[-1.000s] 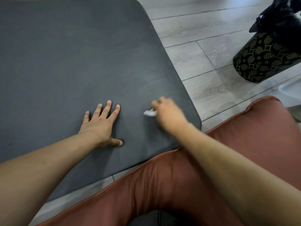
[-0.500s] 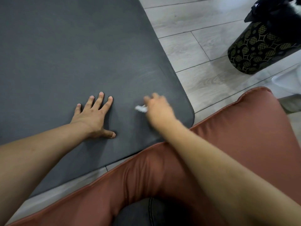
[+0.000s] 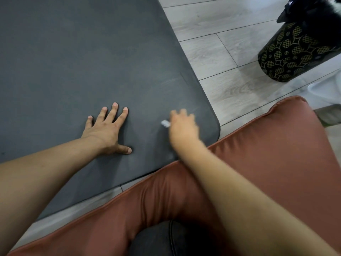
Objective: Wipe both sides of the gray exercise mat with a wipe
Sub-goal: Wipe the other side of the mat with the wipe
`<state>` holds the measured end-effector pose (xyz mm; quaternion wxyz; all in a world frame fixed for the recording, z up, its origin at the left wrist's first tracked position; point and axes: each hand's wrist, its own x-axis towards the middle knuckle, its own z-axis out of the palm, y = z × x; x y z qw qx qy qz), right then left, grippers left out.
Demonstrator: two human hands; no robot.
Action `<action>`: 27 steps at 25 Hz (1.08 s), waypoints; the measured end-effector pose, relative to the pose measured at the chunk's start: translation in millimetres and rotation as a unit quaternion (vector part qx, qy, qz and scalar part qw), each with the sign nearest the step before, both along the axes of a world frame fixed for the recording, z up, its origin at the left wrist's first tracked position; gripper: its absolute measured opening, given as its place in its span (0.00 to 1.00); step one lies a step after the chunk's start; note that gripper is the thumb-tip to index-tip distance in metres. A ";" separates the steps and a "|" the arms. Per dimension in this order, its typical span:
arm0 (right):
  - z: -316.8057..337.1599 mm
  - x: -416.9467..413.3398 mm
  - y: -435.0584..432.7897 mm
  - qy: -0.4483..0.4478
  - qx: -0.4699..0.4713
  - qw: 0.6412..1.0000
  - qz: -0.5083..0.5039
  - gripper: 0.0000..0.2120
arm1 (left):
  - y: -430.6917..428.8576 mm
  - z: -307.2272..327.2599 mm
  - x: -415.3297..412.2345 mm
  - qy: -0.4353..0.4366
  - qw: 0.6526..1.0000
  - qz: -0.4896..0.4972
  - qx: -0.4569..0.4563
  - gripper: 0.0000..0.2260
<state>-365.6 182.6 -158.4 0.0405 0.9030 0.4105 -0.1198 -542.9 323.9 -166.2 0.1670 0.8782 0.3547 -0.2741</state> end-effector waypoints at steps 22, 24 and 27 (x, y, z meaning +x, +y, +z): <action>-54.5 -26.6 161.0 -0.004 0.262 0.943 0.204 0.06 | 130.8 -31.2 -30.8 -0.202 0.955 0.071 0.206 0.28; -59.5 -10.2 205.1 -0.026 0.294 0.937 0.184 0.04 | 157.1 -40.6 -21.5 -0.213 0.949 0.088 0.214 0.27; -66.5 6.3 268.0 -0.022 0.324 0.932 0.164 0.02 | 204.8 -50.1 -8.3 -0.239 0.938 0.101 0.231 0.24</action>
